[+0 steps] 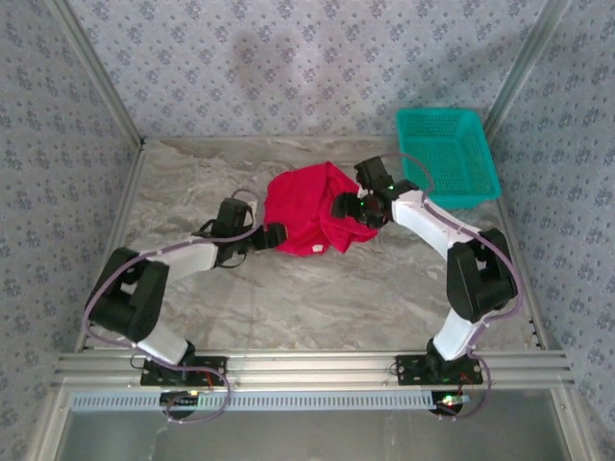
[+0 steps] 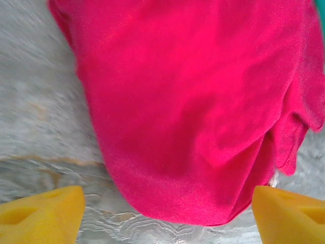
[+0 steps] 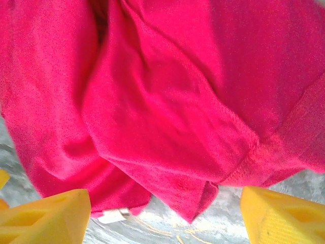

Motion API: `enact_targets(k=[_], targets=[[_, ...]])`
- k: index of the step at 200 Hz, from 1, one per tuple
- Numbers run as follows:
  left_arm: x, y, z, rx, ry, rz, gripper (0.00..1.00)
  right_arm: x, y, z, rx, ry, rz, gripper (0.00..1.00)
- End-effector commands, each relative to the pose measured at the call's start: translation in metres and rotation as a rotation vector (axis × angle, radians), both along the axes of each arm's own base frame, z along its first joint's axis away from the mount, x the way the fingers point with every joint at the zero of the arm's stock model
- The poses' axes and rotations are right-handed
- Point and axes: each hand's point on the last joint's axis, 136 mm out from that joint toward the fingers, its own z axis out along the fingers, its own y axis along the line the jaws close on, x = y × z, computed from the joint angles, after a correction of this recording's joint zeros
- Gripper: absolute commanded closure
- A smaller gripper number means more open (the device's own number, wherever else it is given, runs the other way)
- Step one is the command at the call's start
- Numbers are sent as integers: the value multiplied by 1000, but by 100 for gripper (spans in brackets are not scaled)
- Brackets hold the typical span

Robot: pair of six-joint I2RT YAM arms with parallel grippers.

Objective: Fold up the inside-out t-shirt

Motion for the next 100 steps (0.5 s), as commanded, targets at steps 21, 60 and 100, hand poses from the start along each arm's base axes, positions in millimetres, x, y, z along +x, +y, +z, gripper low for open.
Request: enact_targets(k=[21, 60, 100], targets=[[20, -11, -25, -26, 90, 73, 18, -10, 13, -34, -24, 36, 47, 17], [32, -19, -37, -48, 121, 103, 36, -9, 8, -67, -98, 92, 11, 11], [38, -18, -38, -44, 131, 141, 81, 5, 11, -89, -115, 106, -27, 41]])
